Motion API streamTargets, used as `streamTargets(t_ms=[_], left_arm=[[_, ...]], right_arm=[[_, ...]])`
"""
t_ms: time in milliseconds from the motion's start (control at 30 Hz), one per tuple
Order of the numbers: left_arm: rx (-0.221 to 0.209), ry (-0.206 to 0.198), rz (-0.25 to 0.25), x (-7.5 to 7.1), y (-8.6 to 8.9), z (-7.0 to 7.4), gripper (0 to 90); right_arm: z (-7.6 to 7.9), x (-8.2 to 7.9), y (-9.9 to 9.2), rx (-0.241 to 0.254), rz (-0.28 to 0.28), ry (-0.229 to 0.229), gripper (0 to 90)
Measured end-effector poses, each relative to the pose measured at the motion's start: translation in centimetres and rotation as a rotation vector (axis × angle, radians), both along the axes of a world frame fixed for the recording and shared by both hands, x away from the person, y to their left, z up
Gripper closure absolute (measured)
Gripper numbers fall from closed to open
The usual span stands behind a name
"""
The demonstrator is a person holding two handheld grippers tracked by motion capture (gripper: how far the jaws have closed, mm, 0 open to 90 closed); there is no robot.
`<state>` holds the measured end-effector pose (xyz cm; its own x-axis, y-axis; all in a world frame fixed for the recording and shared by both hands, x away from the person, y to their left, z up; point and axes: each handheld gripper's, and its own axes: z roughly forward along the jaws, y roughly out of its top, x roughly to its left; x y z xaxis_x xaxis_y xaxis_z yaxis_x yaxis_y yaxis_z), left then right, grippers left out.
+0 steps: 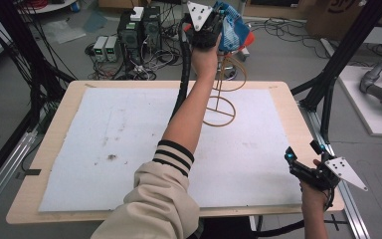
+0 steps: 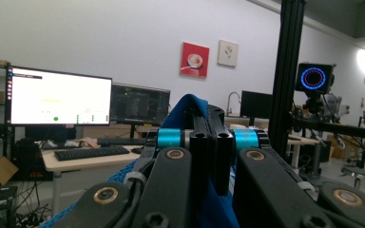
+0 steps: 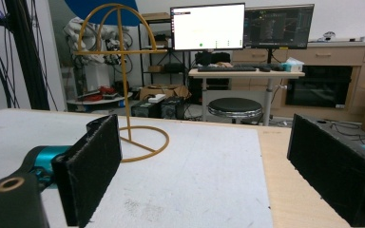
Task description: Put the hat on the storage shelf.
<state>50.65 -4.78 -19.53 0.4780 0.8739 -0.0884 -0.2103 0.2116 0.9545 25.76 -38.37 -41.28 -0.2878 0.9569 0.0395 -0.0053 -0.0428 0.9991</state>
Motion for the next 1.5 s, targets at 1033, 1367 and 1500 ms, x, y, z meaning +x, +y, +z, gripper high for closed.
streamTargets(t_ms=[1033,1367,1500], left_arm=[[0.189,0.161,0.002,-0.3,0.3,-5.4,88.8],[0.229,0.175,0.015,-0.4,-0.2,-5.9,87.1],[0.239,0.19,0.023,-0.2,-0.2,-6.0,85.6]], right_arm=[[0.2,0.0,0.7,-0.011,0.017,-0.009,10.8],[0.3,0.0,0.7,-0.017,0.017,-0.009,10.9],[0.3,0.0,0.8,-0.016,0.02,-0.005,10.8]])
